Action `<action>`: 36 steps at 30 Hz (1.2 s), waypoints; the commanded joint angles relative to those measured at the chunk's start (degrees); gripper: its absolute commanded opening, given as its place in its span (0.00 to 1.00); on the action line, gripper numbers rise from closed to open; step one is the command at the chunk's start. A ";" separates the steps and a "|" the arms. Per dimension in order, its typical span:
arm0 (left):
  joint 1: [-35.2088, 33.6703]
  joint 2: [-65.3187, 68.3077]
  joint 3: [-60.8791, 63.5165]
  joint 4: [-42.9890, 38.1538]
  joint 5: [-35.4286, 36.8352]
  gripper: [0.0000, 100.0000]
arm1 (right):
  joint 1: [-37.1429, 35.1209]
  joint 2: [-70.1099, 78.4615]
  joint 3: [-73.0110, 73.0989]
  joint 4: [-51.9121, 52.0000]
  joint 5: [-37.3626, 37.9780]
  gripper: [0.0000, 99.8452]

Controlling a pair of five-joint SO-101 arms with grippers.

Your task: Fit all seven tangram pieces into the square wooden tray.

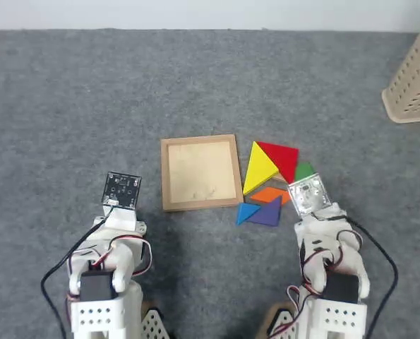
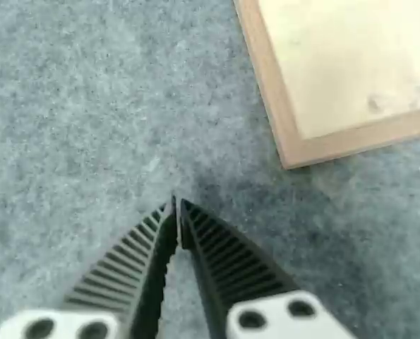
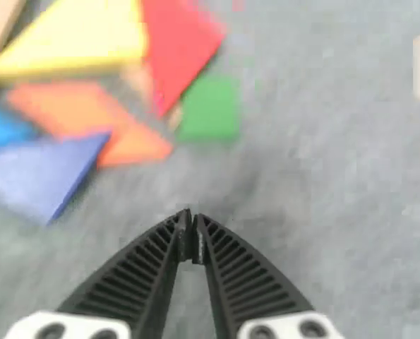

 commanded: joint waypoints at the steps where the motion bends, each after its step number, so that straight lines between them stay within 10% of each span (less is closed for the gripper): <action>1: -0.26 0.00 -0.48 0.26 -0.53 0.01 | 0.31 0.31 -7.03 -2.59 -1.23 0.01; 24: -0.26 0.00 -0.48 0.26 -0.53 0.01 | -26.24 98.68 -79.91 7.78 -34.55 0.14; 36: -0.26 0.00 -0.48 0.26 -0.53 0.01 | -25.71 114.77 -87.38 7.78 -37.89 0.25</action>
